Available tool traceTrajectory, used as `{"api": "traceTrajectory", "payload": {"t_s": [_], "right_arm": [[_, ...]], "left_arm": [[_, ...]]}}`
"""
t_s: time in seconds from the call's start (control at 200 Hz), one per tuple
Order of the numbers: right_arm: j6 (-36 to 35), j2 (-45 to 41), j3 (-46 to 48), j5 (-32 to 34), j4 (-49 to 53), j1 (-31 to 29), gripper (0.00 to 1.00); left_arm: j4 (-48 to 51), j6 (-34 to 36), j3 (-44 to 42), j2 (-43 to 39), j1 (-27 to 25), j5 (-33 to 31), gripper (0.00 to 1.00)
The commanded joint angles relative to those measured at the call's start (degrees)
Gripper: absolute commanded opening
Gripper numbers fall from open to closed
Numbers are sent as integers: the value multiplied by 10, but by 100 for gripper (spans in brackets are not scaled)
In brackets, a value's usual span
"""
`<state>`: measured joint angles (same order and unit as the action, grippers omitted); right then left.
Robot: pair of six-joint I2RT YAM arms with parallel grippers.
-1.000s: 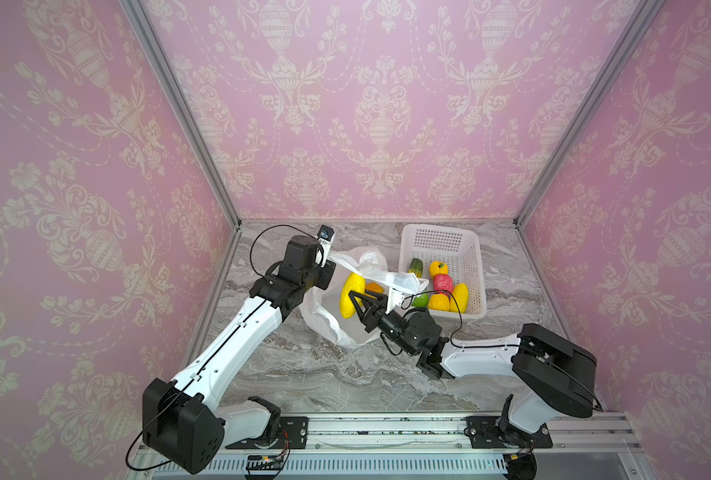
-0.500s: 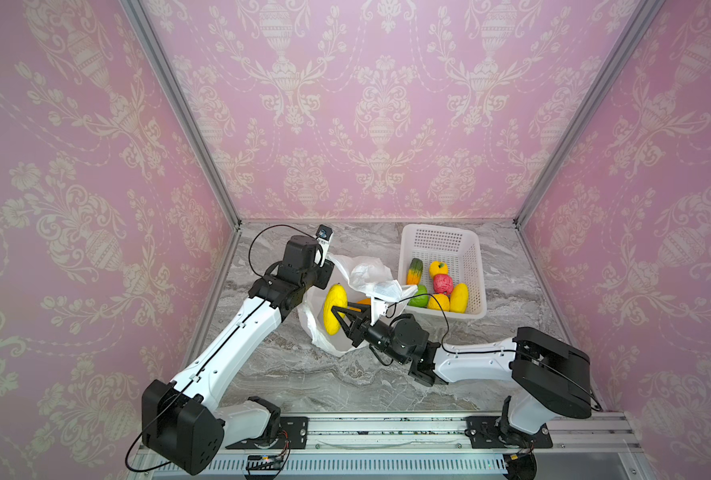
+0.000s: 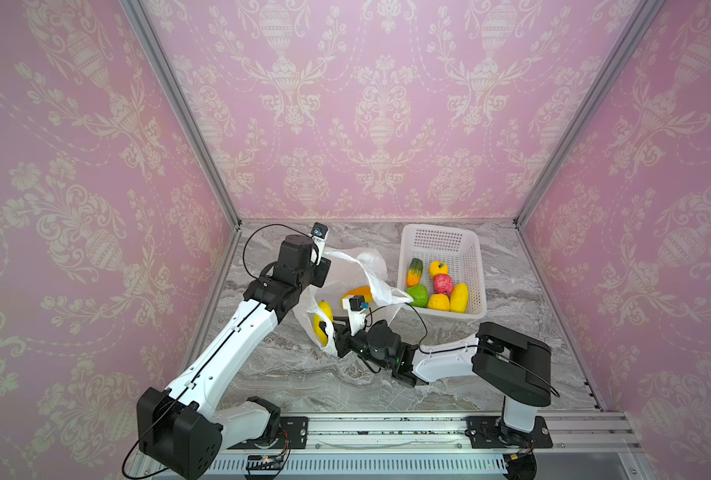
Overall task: Untie the knot of the plastic bag and take out the fruit
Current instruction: 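Lift the yellow fruit up out of the bag with the right gripper, then carry the yellow fruit over the white basket with the right gripper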
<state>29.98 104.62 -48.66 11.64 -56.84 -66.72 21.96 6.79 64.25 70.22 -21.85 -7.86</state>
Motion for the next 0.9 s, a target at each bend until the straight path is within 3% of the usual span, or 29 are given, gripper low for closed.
{"api": "traceTrajectory", "payload": {"t_s": [0.0,0.405,0.706,0.896], "right_arm": [[-53,-31,-17,18,22,-13,30],[-145,-231,28,33,142,-36,31],[-190,-415,101,177,202,-35,30],[-211,-548,171,322,201,-16,31]], "left_arm": [[4,0,7,5,5,10,3],[10,-2,10,13,5,17,3],[11,-4,10,11,5,19,3],[11,-4,11,10,5,17,3]]}}
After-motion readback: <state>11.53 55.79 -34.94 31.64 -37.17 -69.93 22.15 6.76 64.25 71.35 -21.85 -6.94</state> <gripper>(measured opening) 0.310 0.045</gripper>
